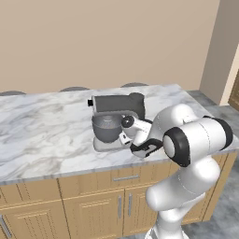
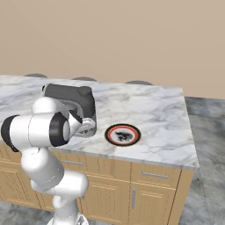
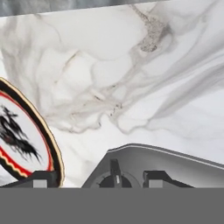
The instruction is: Add butter and sugar cubes to the stand mixer bowl and then turn on the stand mixer to begin making frosting.
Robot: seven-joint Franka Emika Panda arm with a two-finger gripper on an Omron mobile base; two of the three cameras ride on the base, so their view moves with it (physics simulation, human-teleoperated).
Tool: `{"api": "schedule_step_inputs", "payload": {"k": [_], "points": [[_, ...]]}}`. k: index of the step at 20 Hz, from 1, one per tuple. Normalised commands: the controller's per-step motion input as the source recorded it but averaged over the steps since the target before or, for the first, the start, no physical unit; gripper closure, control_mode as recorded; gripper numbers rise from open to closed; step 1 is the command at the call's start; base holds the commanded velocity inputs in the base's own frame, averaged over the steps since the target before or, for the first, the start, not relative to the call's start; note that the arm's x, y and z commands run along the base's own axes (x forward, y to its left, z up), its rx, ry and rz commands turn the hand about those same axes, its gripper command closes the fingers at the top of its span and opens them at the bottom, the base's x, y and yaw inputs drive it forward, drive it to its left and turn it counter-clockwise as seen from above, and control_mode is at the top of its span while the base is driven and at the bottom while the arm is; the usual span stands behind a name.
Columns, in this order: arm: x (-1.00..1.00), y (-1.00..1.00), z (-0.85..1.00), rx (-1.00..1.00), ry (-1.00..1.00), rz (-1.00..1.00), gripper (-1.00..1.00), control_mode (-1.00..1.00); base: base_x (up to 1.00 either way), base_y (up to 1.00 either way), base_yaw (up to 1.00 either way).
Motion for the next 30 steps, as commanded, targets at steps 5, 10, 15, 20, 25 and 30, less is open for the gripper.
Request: {"api": "schedule_step_inputs", "payload": {"k": [5,10,15,20,25,30], "points": [[0.07,-0.28,0.01,0.00,0.00,0.00,1.00,-1.00,0.00,0.00,0.00],[0.01,-0.28,0.13,0.00,0.03,0.00,1.00,-1.00,0.00,0.00,0.00],[0.07,-0.26,0.27,0.02,0.06,0.00,1.00,-1.00,0.00,0.00,0.00],[0.04,-0.30,0.23,0.04,0.04,0.00,1.00,-1.00,0.00,0.00,0.00],[0.00,-0.41,0.25,0.05,0.01,0.00,1.00,-1.00,0.00,0.00,0.00],[0.00,-0.45,0.23,0.03,0.00,0.00,1.00,-1.00,0.00,0.00,0.00]]}}
